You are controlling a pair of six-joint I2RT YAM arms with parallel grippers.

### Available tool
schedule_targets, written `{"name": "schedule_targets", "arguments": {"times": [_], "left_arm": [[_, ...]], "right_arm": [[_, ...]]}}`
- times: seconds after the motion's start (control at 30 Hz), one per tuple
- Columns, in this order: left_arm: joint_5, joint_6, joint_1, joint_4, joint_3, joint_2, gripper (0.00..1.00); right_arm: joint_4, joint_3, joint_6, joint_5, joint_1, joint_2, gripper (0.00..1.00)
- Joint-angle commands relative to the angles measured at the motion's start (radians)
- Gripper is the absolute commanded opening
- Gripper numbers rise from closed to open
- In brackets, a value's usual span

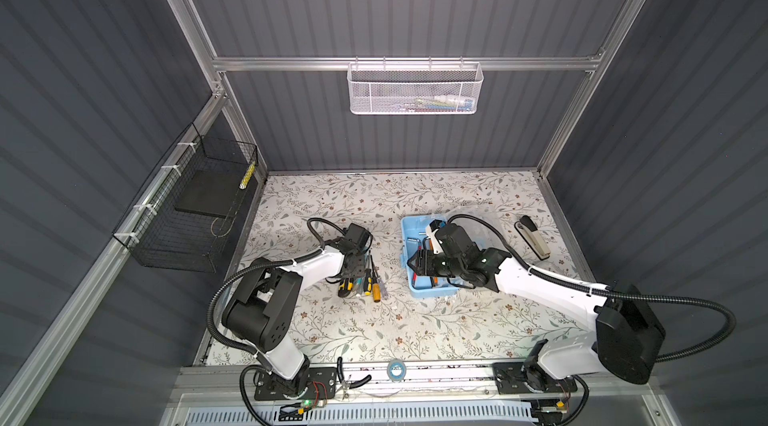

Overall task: Pack the tool kit
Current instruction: 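Lower the left gripper onto the yellow-black utility knife and close on it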

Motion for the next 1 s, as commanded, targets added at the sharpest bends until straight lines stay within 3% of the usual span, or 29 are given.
{"name": "schedule_targets", "arguments": {"times": [0.0, 0.53, 0.73, 0.97], "left_arm": [[0.029, 0.001, 0.003, -0.059, 0.003, 0.034, 0.4], [-0.017, 0.002, 0.002, -0.086, 0.033, 0.018, 0.28], [-0.026, -0.003, 0.003, -0.122, 0.062, -0.049, 0.28], [0.039, -0.01, 0.002, -0.181, 0.123, -0.158, 0.23]], "right_arm": [[0.003, -0.012, -0.003, -0.001, 0.005, 0.002, 0.65], [0.006, -0.015, -0.001, 0.008, 0.005, 0.008, 0.65], [-0.019, -0.001, -0.004, 0.031, 0.005, -0.007, 0.65], [-0.022, -0.013, -0.004, 0.06, 0.004, -0.048, 0.65]]}}
